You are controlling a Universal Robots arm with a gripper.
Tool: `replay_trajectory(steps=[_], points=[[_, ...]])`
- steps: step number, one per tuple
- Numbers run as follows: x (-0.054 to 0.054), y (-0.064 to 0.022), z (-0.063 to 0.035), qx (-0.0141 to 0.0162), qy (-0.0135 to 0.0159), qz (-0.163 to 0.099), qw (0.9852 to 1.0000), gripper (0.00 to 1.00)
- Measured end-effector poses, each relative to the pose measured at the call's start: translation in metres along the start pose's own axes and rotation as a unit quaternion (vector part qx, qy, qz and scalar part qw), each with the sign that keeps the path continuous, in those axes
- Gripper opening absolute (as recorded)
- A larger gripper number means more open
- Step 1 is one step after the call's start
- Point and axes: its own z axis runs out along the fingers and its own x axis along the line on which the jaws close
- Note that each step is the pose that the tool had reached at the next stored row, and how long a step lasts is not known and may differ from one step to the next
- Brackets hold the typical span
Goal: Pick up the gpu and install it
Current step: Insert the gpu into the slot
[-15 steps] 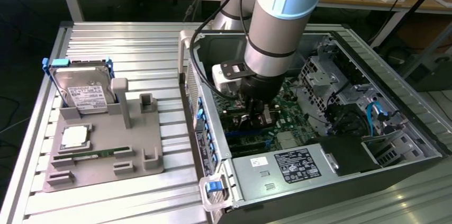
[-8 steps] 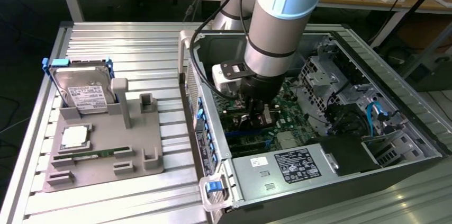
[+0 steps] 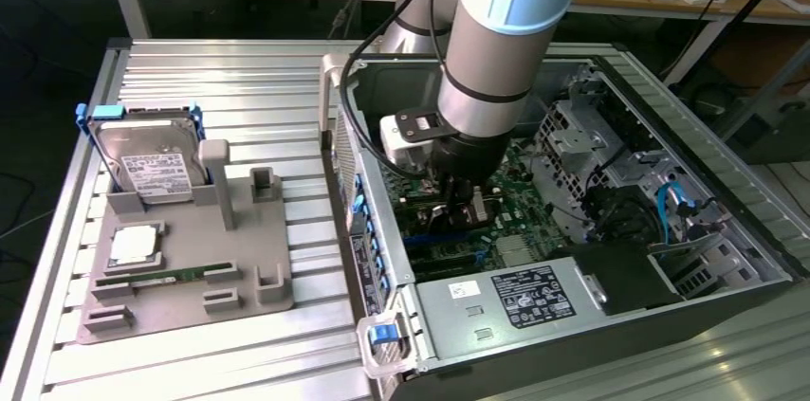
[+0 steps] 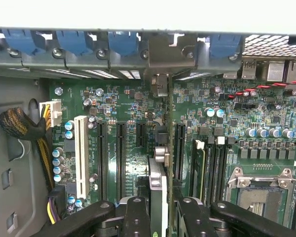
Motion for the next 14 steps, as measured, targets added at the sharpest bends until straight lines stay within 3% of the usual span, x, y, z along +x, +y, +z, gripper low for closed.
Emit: replay_trajectory(steps=[14], points=[[0.0,0.0006,0.0025,0.0001,-0.0001,0.0,1.0,0.27]])
